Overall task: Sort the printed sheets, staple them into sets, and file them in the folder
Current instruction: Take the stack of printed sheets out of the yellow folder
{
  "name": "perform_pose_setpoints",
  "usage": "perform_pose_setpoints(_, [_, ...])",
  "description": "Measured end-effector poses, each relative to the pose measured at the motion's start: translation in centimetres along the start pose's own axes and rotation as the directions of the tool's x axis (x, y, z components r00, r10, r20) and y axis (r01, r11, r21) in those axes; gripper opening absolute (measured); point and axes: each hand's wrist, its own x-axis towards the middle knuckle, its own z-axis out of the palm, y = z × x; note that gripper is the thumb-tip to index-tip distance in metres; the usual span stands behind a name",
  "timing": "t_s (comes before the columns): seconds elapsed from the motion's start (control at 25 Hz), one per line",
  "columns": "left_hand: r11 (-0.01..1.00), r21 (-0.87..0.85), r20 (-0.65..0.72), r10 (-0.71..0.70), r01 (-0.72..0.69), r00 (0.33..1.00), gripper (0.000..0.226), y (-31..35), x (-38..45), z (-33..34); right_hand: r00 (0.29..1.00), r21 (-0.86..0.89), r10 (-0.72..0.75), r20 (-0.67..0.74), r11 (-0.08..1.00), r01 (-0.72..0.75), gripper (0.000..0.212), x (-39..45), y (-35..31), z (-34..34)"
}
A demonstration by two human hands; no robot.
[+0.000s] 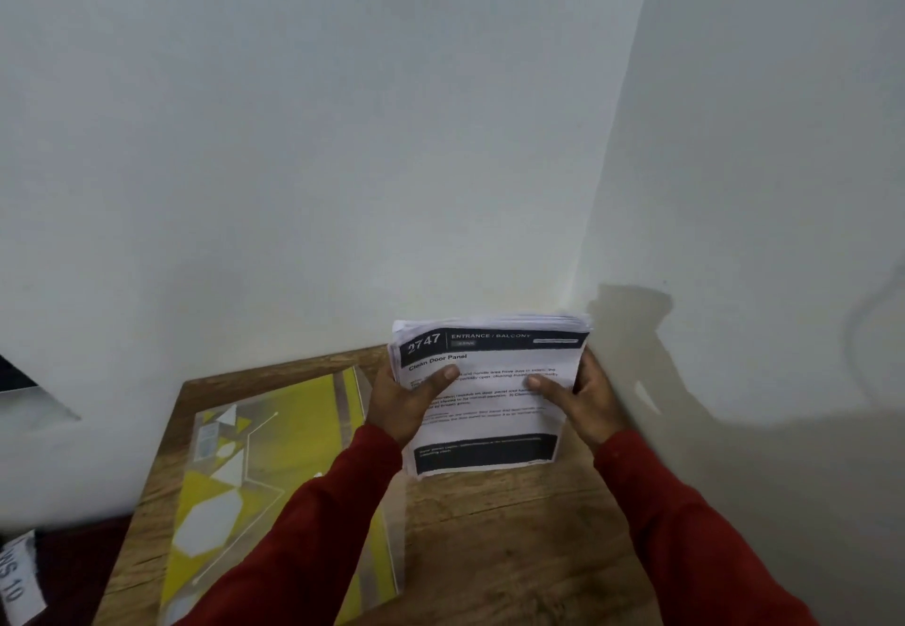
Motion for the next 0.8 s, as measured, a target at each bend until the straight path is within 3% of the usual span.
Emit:
perform_pose_setpoints(0.08, [0.994, -0.038, 0.003, -0.101, 0.101, 0.995, 0.031, -1.0, -0.5, -0.2, 0.998, 0.02, 0.014, -0.061, 1.0, -0.013, 0.032, -0.4, -0.1, 0.7])
perform_pose_setpoints(0.12, [0.993, -0.004, -0.002, -0.117, 0.117, 0.993, 0.034, -1.9, -1.0, -0.4, 0.993, 0.037, 0.019, -0.119, 0.999, -0.015, 0.028, -0.4, 0.1, 0.9])
perform_pose_setpoints(0.2, [0.932, 0.356, -0.065, -0.046, 0.066, 0.997, 0.055, -4.7, -2.0, -1.5, 0.977, 0.068, 0.017, -0.211, 0.998, -0.002, 0.028, -0.4, 0.3, 1.2])
perform_pose_setpoints(0.24, [0.793, 0.606, -0.093, -0.014, 0.068, 0.996, 0.061, -6.4, -2.7, -2.7, 0.971, 0.079, 0.018, -0.239, 0.997, 0.001, 0.03, -0.4, 0.5, 1.4])
perform_pose_setpoints(0.28, [0.58, 0.803, -0.146, -0.036, 0.139, 0.989, 0.061, -8.4, -3.6, -4.2, 0.966, 0.086, 0.014, -0.259, 0.996, 0.009, 0.031, -0.5, 0.7, 1.6])
perform_pose_setpoints(0.36, [0.196, 0.931, -0.259, -0.234, 0.307, 0.937, 0.059, -11.4, -5.5, -7.1, 0.955, 0.072, -0.004, -0.295, 0.997, 0.027, 0.033, -0.7, 0.9, 1.9])
perform_pose_setpoints(0.4, [0.1, 0.939, -0.282, -0.327, 0.33, 0.902, 0.062, -12.2, -6.4, -8.5, 0.95, 0.06, -0.007, -0.312, 0.998, 0.027, 0.032, -0.6, 0.9, 2.0])
perform_pose_setpoints(0.48, [0.052, 0.948, -0.27, -0.396, 0.315, 0.878, 0.063, -12.9, -7.8, -10.6, 0.944, 0.042, -0.031, -0.33, 0.998, 0.047, 0.033, -0.3, 1.2, 2.3])
perform_pose_setpoints(0.64, [0.045, 0.959, -0.251, -0.327, 0.28, 0.911, 0.062, -13.0, -8.7, -13.3, 0.94, 0.063, -0.067, -0.334, 0.994, 0.093, 0.034, 0.0, 1.5, 3.4])
perform_pose_setpoints(0.8, [0.032, 0.97, -0.214, -0.352, 0.24, 0.911, 0.067, -12.6, -9.4, -15.0, 0.958, 0.086, -0.062, -0.279, 0.992, 0.089, 0.033, -0.3, 1.3, 6.0])
